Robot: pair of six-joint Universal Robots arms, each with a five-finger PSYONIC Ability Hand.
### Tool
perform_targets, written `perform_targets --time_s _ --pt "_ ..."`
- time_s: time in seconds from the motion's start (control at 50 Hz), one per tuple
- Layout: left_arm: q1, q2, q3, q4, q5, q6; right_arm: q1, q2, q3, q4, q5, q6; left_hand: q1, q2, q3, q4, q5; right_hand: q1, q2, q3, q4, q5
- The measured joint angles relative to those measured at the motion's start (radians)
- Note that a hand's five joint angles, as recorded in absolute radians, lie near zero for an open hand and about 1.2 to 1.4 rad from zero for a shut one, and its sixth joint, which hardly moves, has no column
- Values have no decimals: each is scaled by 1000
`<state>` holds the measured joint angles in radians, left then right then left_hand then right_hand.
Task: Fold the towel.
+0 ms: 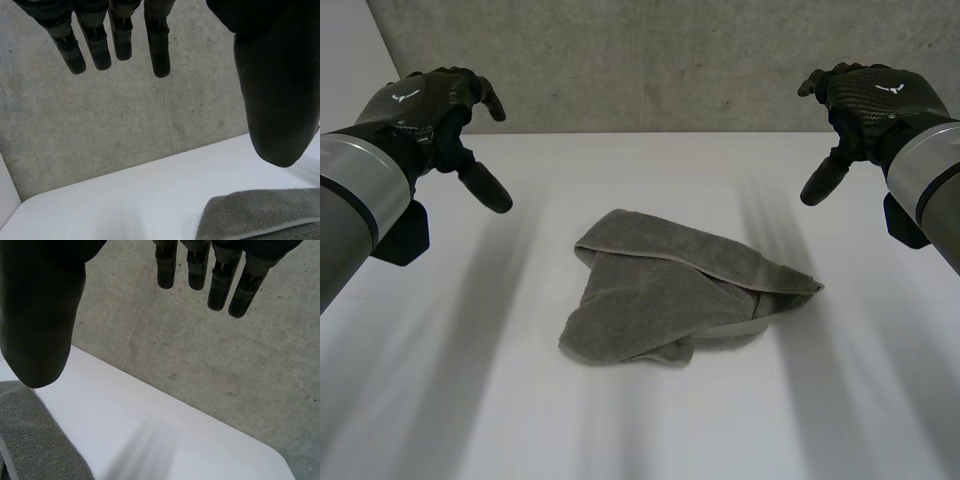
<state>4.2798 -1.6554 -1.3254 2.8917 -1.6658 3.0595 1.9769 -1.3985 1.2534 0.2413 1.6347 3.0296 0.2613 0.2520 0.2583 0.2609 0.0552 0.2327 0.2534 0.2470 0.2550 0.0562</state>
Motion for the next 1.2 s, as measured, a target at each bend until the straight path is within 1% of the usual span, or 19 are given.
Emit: perform_targets --time_s 0.1,0.18,0.24,0.3,0.38,0.42,0.5,0.6,0.68,0.78,1.02,1.08,1.14,1.2 --pt "-3 -12 -2 -2 2 4 4 -1 4 -3 -15 -4 0 0 0 0 0 0 0 0 0 0" --pt "-7 -44 -35 -8 4 6 13 3 20 3 -74 -61 0 0 0 0 0 0 0 0 0 0" --pt "-10 -75 -101 -3 5 7 24 17 56 22 -145 -180 0 0 0 0 0 0 1 0 0 0" --pt "-11 -116 -189 17 7 7 57 45 110 34 -205 -337 0 0 0 0 0 0 1 0 0 0" --pt "-12 -169 -284 59 9 6 135 103 163 23 -232 -470 0 0 0 0 0 0 1 -1 0 0" --pt "-14 -192 -315 81 11 6 168 135 179 11 -229 -501 0 0 0 0 0 9 3 3 4 8" --pt "-28 -251 -370 164 12 5 217 227 204 -32 -196 -522 0 0 0 0 0 126 102 114 105 143" --pt "-53 -303 -392 249 12 2 232 315 219 -78 -152 -516 0 0 0 0 0 220 203 217 206 244" --pt "-76 -338 -389 301 12 -1 233 366 224 -120 -114 -508 0 0 0 0 0 366 341 344 330 366" --pt "-100 -372 -373 339 11 -6 230 379 227 -176 -84 -504 0 0 0 0 0 526 513 516 506 531" --pt "-134 -433 -341 426 9 -12 225 364 239 -228 -65 -503 0 0 0 0 0 717 692 698 691 716" --pt "-146 -449 -332 448 7 -12 223 367 239 -229 -65 -503 0 0 0 0 0 798 778 782 775 802" --pt "-160 -465 -320 465 6 -11 221 372 239 -229 -63 -503 0 0 0 0 0 804 788 792 786 812" --pt "-174 -483 -307 475 5 -7 219 377 237 -227 -56 -504 0 0 0 0 3 723 700 709 701 730"
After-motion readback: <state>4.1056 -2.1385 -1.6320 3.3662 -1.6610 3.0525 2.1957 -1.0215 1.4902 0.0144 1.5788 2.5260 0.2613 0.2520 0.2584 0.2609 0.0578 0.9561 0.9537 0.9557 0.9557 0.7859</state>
